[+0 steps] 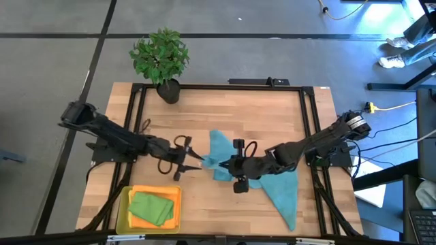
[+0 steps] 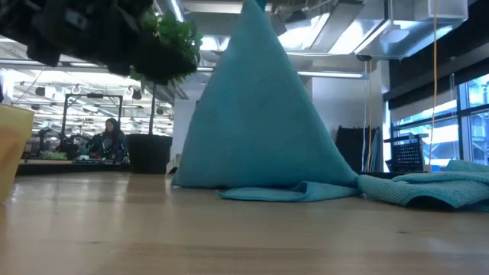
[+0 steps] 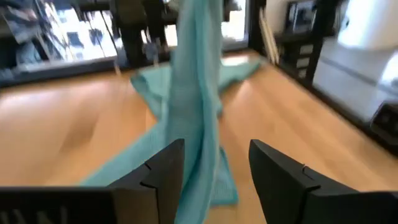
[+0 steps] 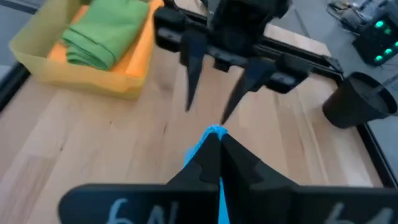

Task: Fold microfiber towels
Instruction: Fold the top blue microfiber cloth

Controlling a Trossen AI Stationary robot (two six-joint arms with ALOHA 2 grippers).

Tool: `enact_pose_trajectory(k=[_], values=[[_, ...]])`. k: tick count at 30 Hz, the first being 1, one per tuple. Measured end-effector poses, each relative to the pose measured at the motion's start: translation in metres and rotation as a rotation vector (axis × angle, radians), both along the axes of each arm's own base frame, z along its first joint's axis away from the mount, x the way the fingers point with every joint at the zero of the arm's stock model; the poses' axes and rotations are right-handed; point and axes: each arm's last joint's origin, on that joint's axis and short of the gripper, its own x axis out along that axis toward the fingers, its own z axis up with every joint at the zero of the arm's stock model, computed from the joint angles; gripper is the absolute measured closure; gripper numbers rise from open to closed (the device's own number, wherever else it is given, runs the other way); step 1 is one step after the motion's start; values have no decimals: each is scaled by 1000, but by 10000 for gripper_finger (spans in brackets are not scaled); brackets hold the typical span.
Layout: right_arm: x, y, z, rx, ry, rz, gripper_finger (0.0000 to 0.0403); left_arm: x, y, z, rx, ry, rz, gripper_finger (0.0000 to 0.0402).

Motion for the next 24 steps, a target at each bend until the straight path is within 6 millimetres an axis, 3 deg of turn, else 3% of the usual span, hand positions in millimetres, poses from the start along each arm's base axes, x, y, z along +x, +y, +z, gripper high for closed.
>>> enact_pose_trajectory(k=[8, 14, 16, 21, 24], values=[[-2, -1, -2, 5, 27, -18, 400, 28, 4, -29, 28, 308, 120, 230], [-2, -1, -3, -3, 32, -32, 399, 46, 1, -40, 50, 435, 72, 230], [-3, -2, -4, -10, 37, -40, 399, 49, 0, -43, 64, 476, 80, 230], [-3, -2, -4, -14, 43, -40, 399, 47, 11, -49, 156, 625, 295, 230], [-3, -2, -4, -15, 42, -42, 399, 48, 16, -49, 135, 644, 311, 230]])
